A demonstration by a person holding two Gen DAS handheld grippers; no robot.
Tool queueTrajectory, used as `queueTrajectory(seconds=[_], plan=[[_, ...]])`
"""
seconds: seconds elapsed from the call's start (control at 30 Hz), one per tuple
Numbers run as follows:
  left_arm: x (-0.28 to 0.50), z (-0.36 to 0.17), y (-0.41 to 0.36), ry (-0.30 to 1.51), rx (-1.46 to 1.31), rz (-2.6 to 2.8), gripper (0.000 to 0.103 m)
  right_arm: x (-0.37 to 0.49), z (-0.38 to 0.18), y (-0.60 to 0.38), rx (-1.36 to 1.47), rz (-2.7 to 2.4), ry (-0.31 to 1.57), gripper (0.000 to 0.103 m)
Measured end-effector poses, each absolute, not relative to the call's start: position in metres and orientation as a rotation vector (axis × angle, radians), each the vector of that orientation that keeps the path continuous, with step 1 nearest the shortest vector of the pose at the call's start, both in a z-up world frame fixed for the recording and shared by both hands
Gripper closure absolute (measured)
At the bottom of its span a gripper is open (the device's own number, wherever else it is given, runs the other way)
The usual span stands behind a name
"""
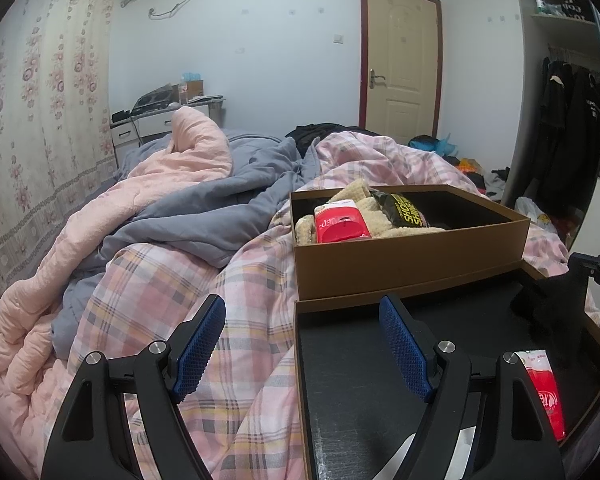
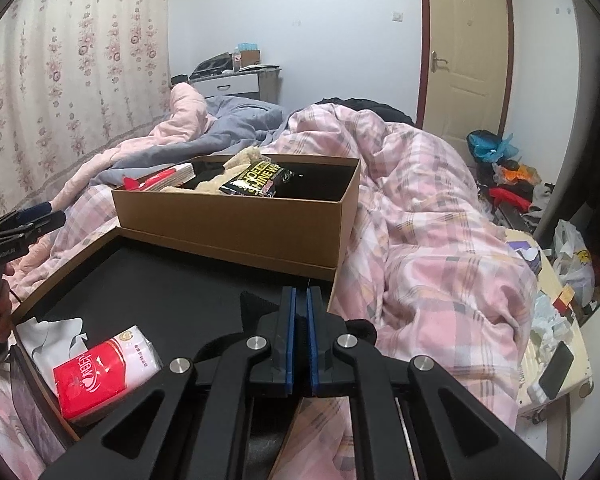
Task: Organize soft objects
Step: 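Carry the black sock with the right tool over the cardboard box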
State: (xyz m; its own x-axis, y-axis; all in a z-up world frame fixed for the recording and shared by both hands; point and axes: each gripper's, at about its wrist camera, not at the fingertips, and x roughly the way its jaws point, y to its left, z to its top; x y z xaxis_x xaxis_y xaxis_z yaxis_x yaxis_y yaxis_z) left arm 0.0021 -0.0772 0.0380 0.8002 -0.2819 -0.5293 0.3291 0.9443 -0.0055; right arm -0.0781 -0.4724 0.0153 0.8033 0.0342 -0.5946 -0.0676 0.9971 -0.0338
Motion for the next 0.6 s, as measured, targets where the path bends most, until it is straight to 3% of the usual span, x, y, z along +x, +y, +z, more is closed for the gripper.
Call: queueTrajectory(seconds=[0.6], plan=[[0.002,0.038,-0.076,0.553,0.091,-0.327,0.026,-0.053,0.069,-0.465,-0.121,0.071,0.525,0.1]])
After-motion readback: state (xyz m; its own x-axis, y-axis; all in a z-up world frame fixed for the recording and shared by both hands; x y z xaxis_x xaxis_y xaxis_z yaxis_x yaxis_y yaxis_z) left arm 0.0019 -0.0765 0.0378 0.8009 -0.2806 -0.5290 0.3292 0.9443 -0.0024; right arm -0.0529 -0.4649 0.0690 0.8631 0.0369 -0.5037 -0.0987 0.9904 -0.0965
